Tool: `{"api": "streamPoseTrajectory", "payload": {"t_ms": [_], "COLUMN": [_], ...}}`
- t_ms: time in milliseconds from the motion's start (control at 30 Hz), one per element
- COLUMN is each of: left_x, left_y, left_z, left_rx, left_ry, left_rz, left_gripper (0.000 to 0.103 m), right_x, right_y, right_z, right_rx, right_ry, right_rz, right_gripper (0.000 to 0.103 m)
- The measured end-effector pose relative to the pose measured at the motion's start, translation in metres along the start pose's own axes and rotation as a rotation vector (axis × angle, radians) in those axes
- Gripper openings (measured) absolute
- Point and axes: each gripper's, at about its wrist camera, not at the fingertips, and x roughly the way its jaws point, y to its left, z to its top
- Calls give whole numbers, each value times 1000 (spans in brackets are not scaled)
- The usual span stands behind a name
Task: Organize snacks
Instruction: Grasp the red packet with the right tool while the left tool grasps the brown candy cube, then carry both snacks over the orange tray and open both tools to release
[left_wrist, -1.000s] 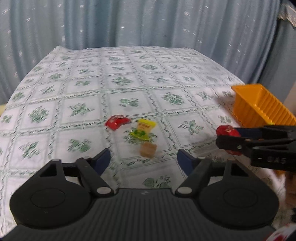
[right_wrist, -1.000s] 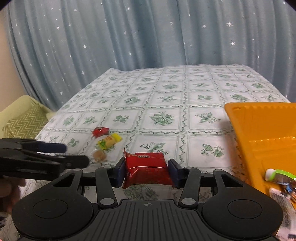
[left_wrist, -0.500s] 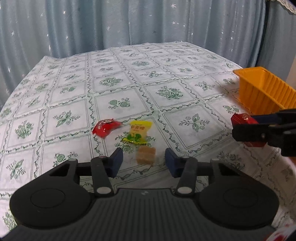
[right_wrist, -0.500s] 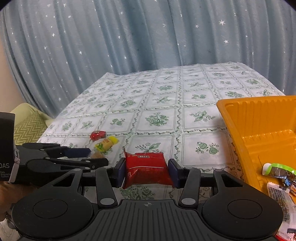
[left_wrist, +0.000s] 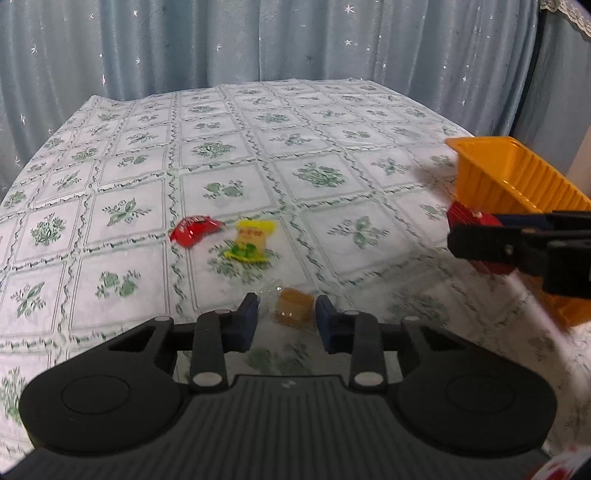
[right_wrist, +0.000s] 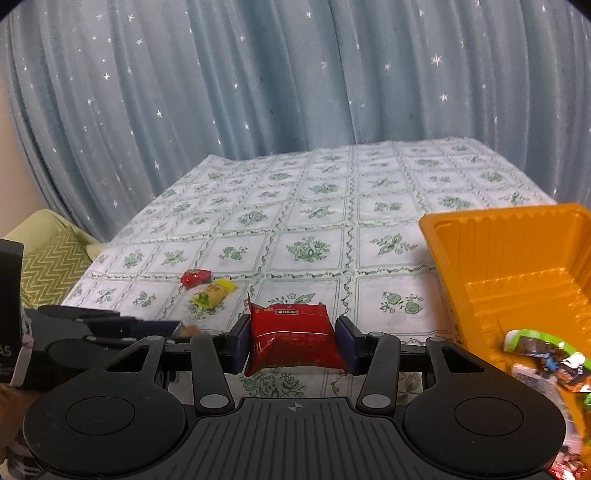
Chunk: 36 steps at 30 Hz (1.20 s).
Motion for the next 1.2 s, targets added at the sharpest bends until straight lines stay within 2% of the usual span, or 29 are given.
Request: {"api": "streamPoseTrajectory", "payload": {"t_ms": [233, 567, 900, 1200], "left_x": [-34, -101, -157, -184], "left_y": [-17, -54, -101, -134], "left_z": [-17, -41, -52, -49], "left_rx": [-68, -177, -172, -156], "left_ry": [6, -34, -71, -90], "left_rz": [-7, -30, -61, -96], "left_gripper": [30, 30, 30, 30], "right_x": [-36, -103, -166, -206], "right_y": [11, 23, 17, 4], "right_z": [-9, -44, -69, -79], "right_rx": [-33, -32, 22, 63], "right_ry": [-22, -35, -31, -32], "right_rz": [-52, -124, -218, -292], "right_gripper": [49, 49, 49, 49]}}
